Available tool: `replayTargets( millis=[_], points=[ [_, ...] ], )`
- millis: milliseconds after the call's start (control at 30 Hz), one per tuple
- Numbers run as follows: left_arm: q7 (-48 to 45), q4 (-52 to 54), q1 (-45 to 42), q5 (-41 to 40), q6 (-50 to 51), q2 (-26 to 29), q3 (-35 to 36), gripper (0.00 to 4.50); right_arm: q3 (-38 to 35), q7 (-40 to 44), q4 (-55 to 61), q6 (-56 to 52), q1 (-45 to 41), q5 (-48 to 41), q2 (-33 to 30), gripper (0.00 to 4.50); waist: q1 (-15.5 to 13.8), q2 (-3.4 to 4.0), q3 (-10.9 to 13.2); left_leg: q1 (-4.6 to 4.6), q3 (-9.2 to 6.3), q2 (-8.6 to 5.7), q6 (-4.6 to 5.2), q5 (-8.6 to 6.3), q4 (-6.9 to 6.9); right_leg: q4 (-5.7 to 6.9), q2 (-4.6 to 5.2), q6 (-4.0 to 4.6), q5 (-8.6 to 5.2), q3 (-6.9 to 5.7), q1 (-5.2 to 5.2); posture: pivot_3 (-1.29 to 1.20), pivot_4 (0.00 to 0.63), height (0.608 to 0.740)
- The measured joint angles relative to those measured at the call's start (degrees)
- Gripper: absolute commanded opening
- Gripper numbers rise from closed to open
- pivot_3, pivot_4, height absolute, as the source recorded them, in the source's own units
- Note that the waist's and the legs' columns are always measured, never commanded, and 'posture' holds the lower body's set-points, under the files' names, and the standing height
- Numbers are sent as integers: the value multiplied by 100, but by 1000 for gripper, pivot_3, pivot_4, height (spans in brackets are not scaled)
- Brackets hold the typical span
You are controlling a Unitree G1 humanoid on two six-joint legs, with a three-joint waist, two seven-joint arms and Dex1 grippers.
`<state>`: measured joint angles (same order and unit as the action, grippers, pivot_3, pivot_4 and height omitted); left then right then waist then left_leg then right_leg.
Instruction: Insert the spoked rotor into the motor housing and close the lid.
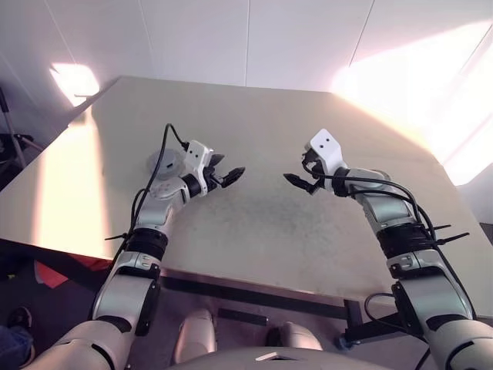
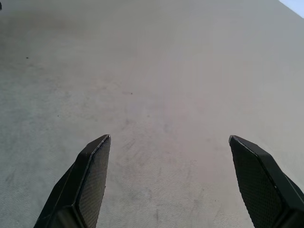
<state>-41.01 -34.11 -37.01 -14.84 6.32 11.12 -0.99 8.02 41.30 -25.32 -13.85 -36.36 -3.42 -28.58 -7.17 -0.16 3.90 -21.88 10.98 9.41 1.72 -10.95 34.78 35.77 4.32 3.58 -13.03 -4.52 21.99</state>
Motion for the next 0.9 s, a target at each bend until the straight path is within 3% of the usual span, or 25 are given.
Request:
replayTargets(
  millis=[900],
  points=[
    [7, -119, -105, 166, -3, -12, 71, 4454, -107, -166, -151, 15, -60, 16, 162, 4500, -1, 0, 0, 0, 2, 3, 2, -1, 1, 1, 0, 1, 0, -1, 1, 0, 0, 740]
  ],
)
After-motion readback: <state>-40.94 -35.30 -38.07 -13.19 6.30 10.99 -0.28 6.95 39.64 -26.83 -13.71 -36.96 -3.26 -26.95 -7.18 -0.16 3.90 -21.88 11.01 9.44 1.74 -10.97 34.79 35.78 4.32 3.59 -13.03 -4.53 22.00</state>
